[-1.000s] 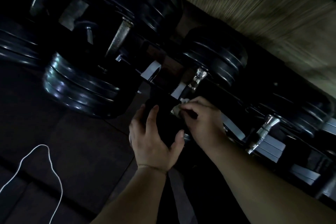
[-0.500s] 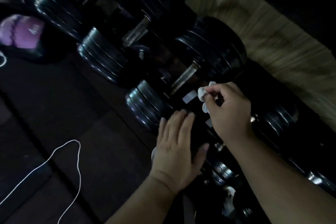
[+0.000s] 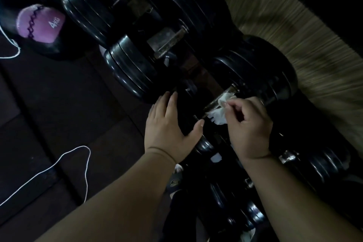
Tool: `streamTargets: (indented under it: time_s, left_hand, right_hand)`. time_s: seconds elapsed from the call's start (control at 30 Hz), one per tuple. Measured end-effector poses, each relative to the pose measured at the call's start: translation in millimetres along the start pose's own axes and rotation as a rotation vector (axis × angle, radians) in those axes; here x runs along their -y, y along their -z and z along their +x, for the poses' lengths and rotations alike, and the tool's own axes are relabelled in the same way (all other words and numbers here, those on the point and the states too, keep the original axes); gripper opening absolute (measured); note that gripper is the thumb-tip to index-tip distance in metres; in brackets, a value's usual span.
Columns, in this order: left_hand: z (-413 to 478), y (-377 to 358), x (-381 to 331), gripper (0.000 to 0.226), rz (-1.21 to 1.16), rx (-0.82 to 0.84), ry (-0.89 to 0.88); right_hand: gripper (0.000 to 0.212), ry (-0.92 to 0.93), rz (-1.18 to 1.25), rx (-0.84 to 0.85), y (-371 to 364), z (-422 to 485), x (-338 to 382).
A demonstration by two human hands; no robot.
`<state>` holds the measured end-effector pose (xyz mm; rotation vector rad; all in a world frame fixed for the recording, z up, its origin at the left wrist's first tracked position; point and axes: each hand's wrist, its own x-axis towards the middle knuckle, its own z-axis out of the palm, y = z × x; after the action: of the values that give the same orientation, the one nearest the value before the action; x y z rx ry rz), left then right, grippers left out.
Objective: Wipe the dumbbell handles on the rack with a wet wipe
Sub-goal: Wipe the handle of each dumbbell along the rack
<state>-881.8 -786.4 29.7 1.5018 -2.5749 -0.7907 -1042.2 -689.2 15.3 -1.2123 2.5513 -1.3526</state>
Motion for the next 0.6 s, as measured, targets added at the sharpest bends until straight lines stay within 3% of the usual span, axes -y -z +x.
streamTargets:
  time_s: [0.13,0.37,0.5,0.6]
  left_hand:
    - [0,-2,0,0.099,-0.001,-0.002,-0.007]
    - [0,-2,-1,0.099,0.001,-0.012,-0.01]
    - [-1,-3,1,0.098,-0.001,-0.022,-0.015]
    - [-1,-4,1,0.097,-0.011,-0.038,-0.018]
  right_hand:
    - [0.009,-0.031,0.002,0.086,-22,10,-4]
    - [0.028,-0.027,-0.091,0.487,-21,19,-12]
    - [0.043,0.149,-0.024,0.769,-18,4,-19]
    - [0.035,0.23,-0.096,0.753,-15,15,-22]
